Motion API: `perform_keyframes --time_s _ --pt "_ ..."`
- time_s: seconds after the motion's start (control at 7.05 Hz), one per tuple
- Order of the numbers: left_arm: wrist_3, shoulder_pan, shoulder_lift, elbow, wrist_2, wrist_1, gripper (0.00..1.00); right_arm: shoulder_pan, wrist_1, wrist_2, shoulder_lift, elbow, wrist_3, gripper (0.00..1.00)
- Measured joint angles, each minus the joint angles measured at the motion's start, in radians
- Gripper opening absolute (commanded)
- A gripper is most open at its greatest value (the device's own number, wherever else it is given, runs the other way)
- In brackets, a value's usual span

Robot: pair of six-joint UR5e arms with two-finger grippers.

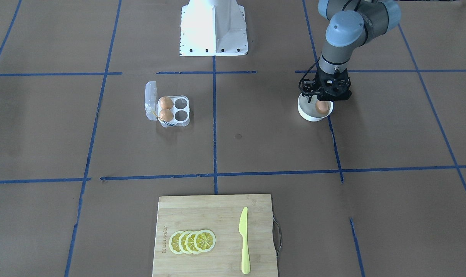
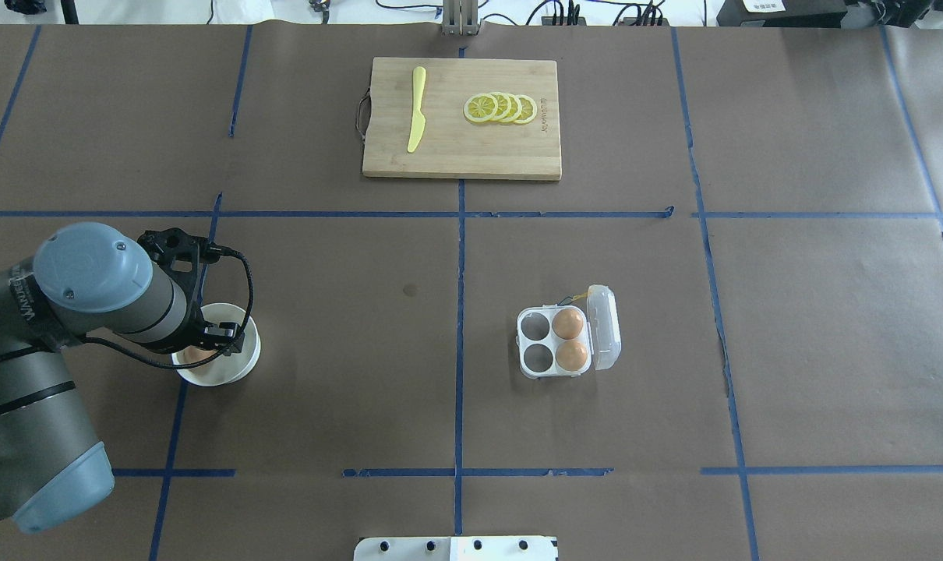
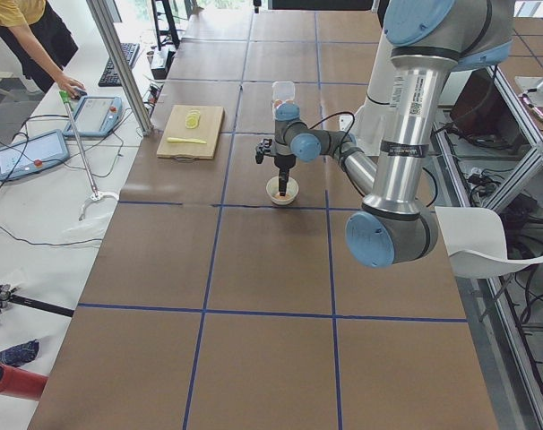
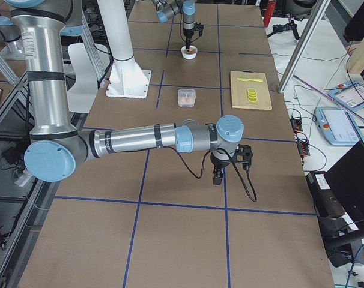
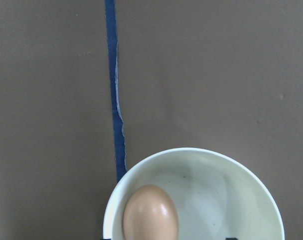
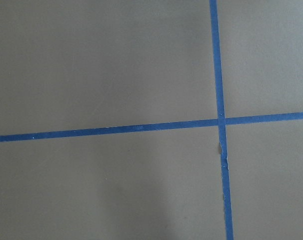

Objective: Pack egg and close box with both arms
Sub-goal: 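Lower the left gripper into the bowl and close it on the egg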

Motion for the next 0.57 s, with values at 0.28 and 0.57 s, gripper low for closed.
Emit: perform_keyframes --time_s 0.28,0.57 --pt "0.000 0.007 -0.008 0.006 0.000 0.000 0.76 0.000 0.000 0.000 0.000 -0.001 0.000 1.00" --pt "-0.001 0.010 -0.019 0.017 0.001 0.000 0.75 0.000 0.000 0.000 0.000 -0.001 0.000 1.00"
